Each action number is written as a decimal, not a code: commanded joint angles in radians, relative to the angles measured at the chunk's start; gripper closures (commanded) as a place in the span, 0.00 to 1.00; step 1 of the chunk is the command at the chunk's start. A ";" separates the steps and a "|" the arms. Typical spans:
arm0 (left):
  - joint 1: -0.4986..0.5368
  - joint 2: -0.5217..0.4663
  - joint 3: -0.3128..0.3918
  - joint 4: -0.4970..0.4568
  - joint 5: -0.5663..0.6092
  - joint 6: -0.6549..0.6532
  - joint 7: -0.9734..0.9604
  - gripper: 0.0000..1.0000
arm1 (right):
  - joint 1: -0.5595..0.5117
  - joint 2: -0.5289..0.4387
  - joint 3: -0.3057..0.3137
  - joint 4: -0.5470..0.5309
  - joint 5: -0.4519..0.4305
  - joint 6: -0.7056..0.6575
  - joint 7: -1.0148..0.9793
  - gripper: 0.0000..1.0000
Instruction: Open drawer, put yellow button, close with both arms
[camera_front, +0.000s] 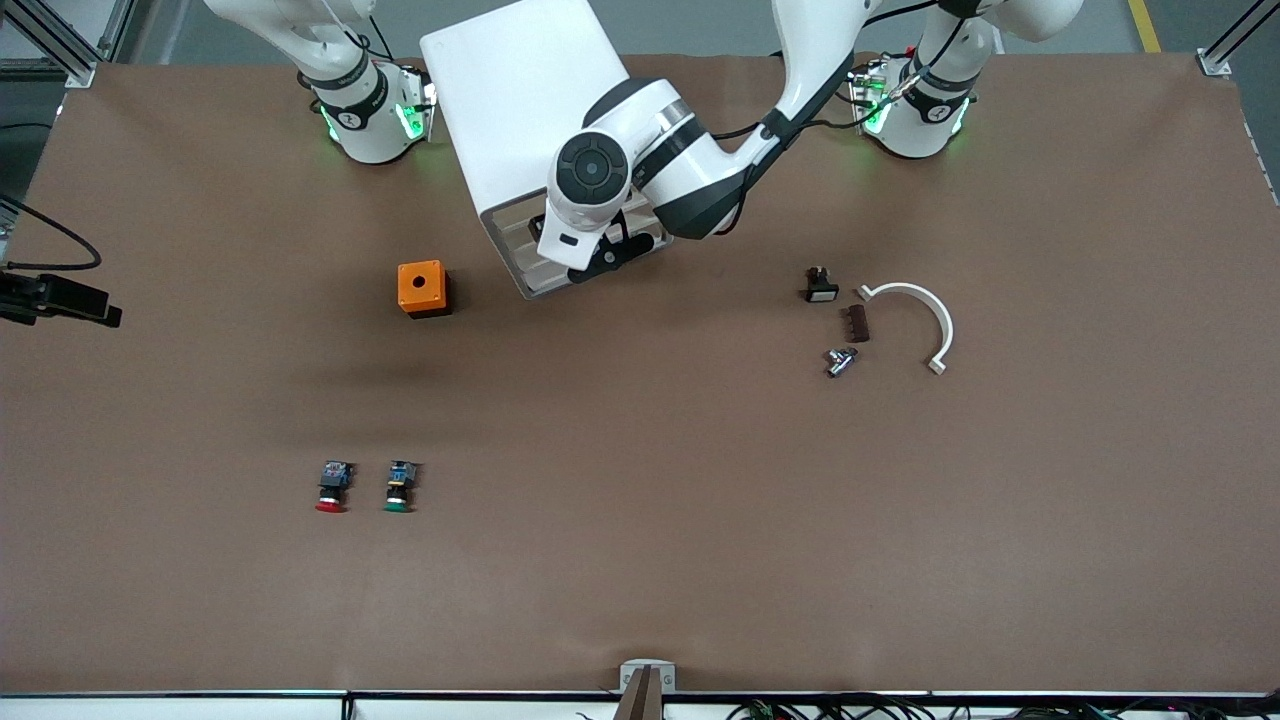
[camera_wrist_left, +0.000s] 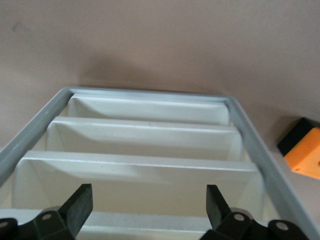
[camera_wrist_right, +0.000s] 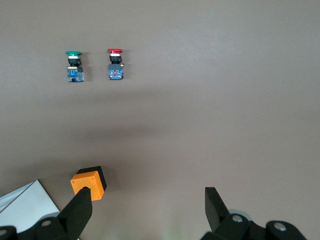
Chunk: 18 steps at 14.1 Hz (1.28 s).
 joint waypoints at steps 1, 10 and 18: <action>0.059 -0.059 0.006 -0.012 0.018 -0.002 0.051 0.00 | -0.007 -0.079 0.017 -0.079 0.006 0.024 -0.001 0.00; 0.404 -0.346 -0.002 -0.029 0.120 -0.264 0.555 0.00 | 0.008 -0.188 0.022 -0.158 0.008 0.050 -0.013 0.00; 0.718 -0.455 0.001 -0.029 0.263 -0.370 0.984 0.00 | 0.026 -0.218 0.024 -0.159 -0.001 0.015 -0.017 0.00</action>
